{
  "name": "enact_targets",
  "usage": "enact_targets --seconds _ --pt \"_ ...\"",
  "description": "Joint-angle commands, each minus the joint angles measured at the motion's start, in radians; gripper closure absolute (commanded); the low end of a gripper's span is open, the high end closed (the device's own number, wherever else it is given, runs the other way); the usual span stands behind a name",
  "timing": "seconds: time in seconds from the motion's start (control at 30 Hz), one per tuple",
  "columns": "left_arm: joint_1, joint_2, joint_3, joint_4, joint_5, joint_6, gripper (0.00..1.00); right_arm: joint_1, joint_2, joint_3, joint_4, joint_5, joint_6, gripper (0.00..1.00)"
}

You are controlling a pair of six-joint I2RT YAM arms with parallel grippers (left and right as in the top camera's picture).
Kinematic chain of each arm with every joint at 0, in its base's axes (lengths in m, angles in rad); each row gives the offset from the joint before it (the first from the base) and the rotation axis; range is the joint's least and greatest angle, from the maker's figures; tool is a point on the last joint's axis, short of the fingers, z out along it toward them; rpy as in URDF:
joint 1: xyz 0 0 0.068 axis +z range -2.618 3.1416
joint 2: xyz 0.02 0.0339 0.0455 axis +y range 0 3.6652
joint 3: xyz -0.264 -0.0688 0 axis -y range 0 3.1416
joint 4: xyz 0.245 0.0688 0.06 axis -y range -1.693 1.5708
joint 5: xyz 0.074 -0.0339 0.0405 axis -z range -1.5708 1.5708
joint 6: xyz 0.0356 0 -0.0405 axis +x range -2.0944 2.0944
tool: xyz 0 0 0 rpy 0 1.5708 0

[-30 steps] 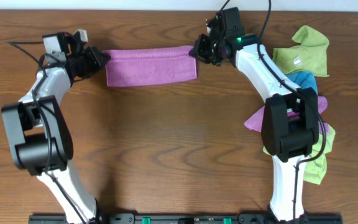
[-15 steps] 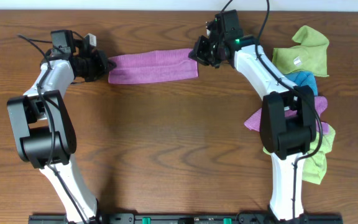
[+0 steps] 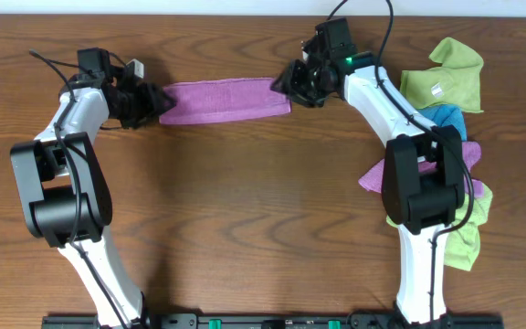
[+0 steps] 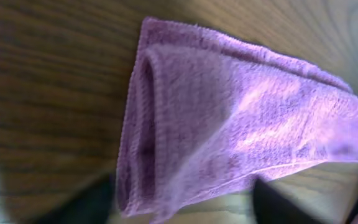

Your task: Fold the cloth

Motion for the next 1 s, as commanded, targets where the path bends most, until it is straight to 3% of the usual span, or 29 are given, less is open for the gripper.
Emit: enact_targets --seconds 0.0,0.03,0.07,0.1,0.13,0.2,0.3,0.5,0.97 --pt "0.017 -0.014 0.081 -0.060 -0.022 0.086 0.11 -0.038 0.005 0.040 -0.004 -0.011 -0.106 0.34" --pt "0.022 -0.021 0.116 -0.096 -0.022 0.116 0.15 -0.053 0.002 0.056 -0.005 -0.016 -0.110 0.44" --pt "0.026 -0.027 0.152 -0.134 -0.023 0.143 0.25 -0.066 -0.004 0.072 -0.005 -0.019 -0.110 0.76" --pt "0.028 -0.032 0.185 -0.167 -0.024 0.167 0.50 -0.079 -0.011 0.092 -0.005 -0.023 -0.109 0.99" --pt "0.028 -0.038 0.223 -0.203 -0.028 0.190 0.73 -0.087 -0.020 0.110 -0.005 -0.029 -0.110 0.99" --pt "0.026 -0.050 0.285 -0.250 -0.029 0.224 0.94 -0.092 -0.042 0.157 -0.009 -0.026 -0.150 0.98" --pt "0.005 -0.063 0.319 -0.253 -0.064 0.235 0.94 -0.061 -0.071 0.217 -0.047 0.077 -0.255 0.99" --pt "-0.118 0.016 0.317 -0.253 -0.385 0.234 0.94 0.070 -0.013 0.226 -0.130 0.465 -0.300 0.99" --pt "-0.192 0.198 0.317 -0.234 -0.425 0.196 0.94 0.064 0.022 0.226 -0.188 0.436 -0.323 0.98"
